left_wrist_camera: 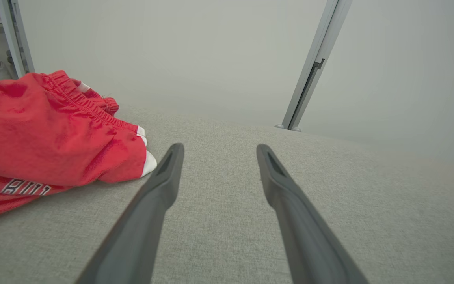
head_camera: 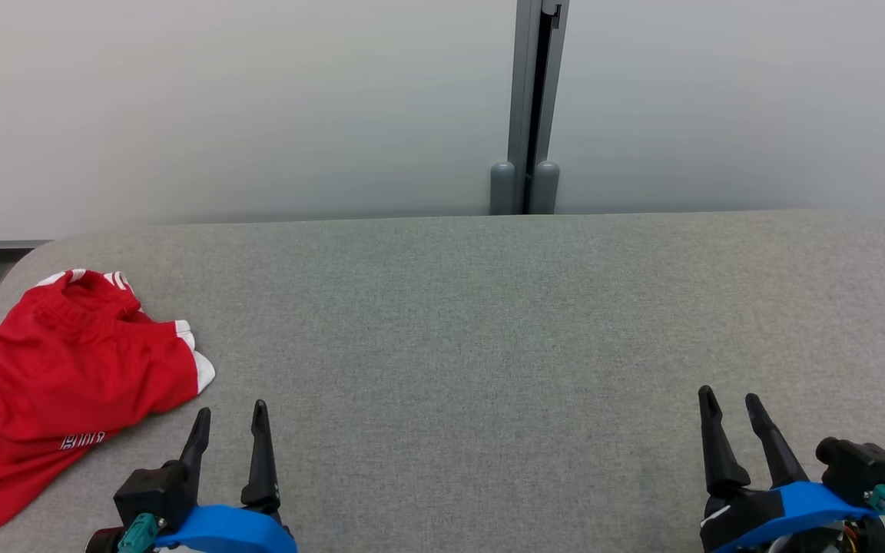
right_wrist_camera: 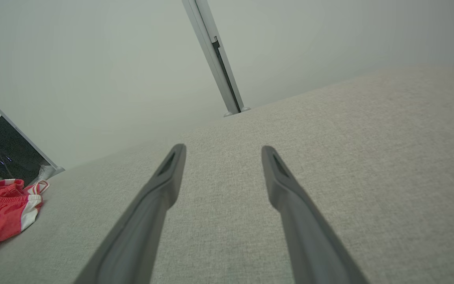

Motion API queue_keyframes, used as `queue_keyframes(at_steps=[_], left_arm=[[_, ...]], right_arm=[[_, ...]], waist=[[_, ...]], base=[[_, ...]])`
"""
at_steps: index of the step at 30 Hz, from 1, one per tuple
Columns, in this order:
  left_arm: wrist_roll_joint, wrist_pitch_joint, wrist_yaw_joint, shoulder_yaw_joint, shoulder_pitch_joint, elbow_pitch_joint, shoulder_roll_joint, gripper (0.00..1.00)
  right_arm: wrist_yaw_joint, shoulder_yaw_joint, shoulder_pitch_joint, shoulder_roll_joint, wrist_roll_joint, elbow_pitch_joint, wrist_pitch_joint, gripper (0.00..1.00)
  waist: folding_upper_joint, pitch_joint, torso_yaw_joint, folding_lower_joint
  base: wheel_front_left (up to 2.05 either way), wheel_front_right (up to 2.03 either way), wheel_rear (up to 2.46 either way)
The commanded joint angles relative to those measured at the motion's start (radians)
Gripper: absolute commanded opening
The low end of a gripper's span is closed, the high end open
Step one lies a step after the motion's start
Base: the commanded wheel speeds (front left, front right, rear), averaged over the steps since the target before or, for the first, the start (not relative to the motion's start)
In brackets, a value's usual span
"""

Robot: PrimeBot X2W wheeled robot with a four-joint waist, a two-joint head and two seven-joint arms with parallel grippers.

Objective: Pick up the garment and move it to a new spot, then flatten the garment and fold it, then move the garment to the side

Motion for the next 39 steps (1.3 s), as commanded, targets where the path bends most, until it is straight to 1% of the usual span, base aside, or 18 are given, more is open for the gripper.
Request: queue_keyframes(at_steps=[1,10,23,31,39], left_arm=[[0.023,-0.008,0.008,-0.002,0.004,-0.005,0.009,1.0],[0.09,-0.026,0.013,-0.014,0.008,0.002,0.016,1.0],[0.154,-0.051,0.032,-0.013,0.012,0.025,0.007,1.0],[0.2,-0.066,0.036,-0.022,0.001,0.034,0.004,1.0],[0.184,-0.066,0.031,-0.019,0.001,0.038,-0.003,1.0]], right_arm=[[0.002,0.003,-0.005,-0.007,-0.02,-0.001,-0.008,1.0],[0.002,0.011,-0.001,-0.007,-0.075,0.012,-0.027,1.0],[0.003,0.009,-0.01,-0.008,-0.166,0.03,-0.052,1.0],[0.003,0.004,-0.008,-0.008,-0.224,0.036,-0.066,1.0],[0.003,-0.012,0.006,-0.008,-0.217,0.036,-0.066,1.0]], waist=[[0.0,0.0,0.0,0.0],[0.0,0.001,0.002,0.0],[0.0,0.005,0.0,0.0],[0.0,0.01,0.01,0.0],[0.0,0.011,0.025,0.0]], base=[[0.0,0.0,0.0],[0.0,0.0,0.0],[0.0,0.0,0.0],[0.0,0.0,0.0],[0.0,0.0,0.0]])
